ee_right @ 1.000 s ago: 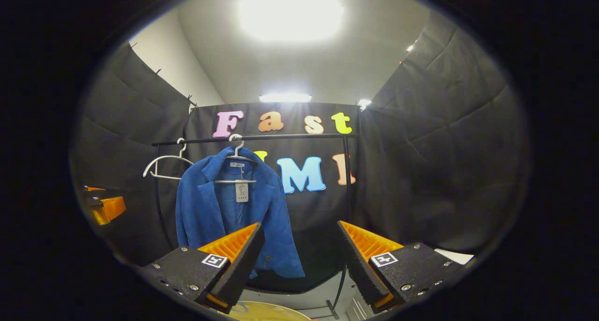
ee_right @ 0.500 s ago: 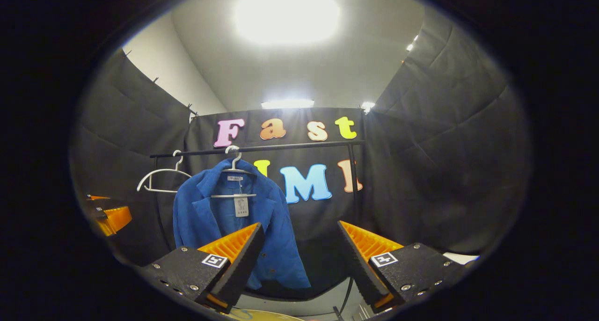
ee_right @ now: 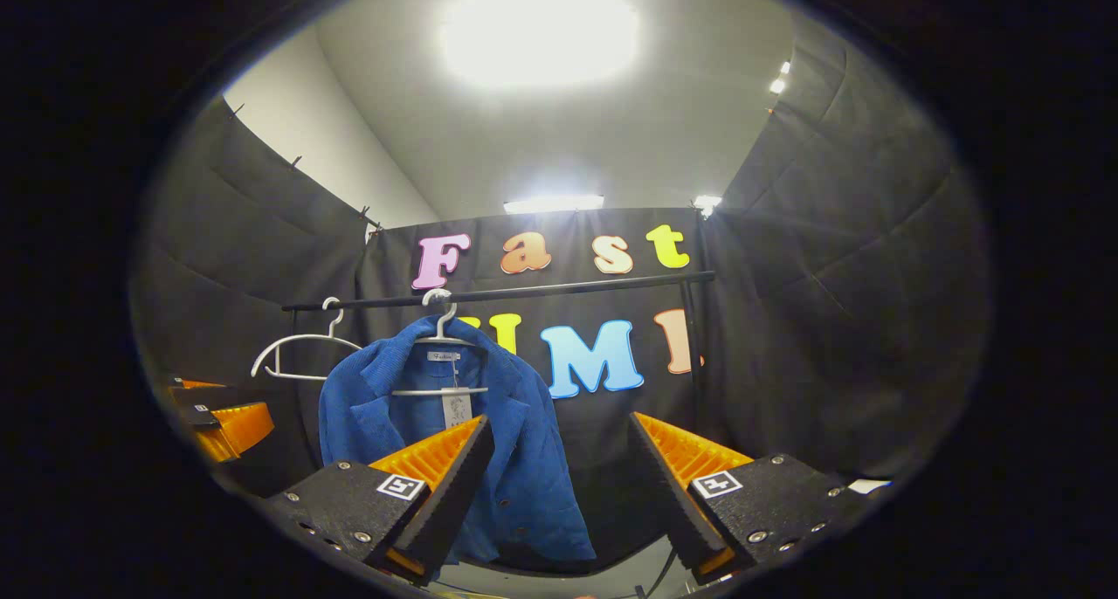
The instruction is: Grasp the clothes on the hanger with both hands and then place them into the laundry hamper below.
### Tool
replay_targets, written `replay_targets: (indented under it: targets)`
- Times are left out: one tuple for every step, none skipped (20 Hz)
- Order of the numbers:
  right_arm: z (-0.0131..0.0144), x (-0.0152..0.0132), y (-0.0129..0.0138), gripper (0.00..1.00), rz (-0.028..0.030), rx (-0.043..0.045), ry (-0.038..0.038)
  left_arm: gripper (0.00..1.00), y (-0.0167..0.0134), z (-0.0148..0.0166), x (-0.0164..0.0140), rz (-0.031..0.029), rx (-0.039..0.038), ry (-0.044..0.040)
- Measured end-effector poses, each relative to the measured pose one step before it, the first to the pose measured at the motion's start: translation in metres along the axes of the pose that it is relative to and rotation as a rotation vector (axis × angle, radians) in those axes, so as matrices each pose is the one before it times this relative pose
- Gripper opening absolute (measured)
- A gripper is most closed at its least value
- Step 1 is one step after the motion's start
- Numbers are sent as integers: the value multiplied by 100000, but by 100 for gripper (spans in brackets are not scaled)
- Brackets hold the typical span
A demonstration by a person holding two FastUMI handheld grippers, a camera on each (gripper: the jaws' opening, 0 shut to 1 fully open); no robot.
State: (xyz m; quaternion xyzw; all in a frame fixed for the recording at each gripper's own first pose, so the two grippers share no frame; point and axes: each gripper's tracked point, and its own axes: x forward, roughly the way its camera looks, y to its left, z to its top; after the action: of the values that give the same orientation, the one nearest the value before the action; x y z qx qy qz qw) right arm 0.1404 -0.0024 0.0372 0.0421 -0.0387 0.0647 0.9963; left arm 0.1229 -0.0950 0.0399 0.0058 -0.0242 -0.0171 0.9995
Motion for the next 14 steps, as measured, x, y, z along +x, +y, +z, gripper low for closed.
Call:
replay_targets:
  targets:
    - [-37, 629, 61, 95, 975, 212, 177, 87, -140, 126, 773, 321, -217, -41]
    - [-126, 724, 126, 95, 941, 183, 240, 90, -248, 87, 714, 437, -238, 5]
    - [-246, 779, 221, 95, 947, 170, 336, 89, -341, 1, 508, 337, -302, -86]
    - [-110, 757, 153, 95, 884, 321, 79, 90, -418, 80, 604, 73, -284, -257]
    - [-111, 642, 153, 95, 802, 403, 25, 90, -173, 74, 720, 58, 1, -165]
    - [60, 633, 50, 95, 854, 468, -184, 90, -182, 73, 638, 244, 99, -178]
    - [49, 669, 7, 95, 683, 384, -268, 90, -437, -60, 644, -19, -42, -148]
    - [-24, 696, -21, 95, 489, 198, -244, 90, -450, -32, 684, 68, -185, -16]
    - [-177, 774, -13, 95, 348, 195, -58, 90, -339, -233, 757, -25, -294, 142]
    - [-110, 728, 33, 95, 578, 310, 79, 90, -323, -211, 755, 201, -601, 311]
    - [19, 668, 29, 95, 572, 532, -7, 90, -517, -217, 667, -146, -877, 380]
    - [-31, 586, 50, 95, 776, 627, -62, 90, -408, -192, 566, 40, -630, 226]
    - [-239, 789, 81, 95, 910, 471, -29, 90, -125, -299, 850, 229, -175, 208]
    - [-149, 695, 51, 94, 620, 212, -115, 90, -356, -255, 746, 316, 382, 5]
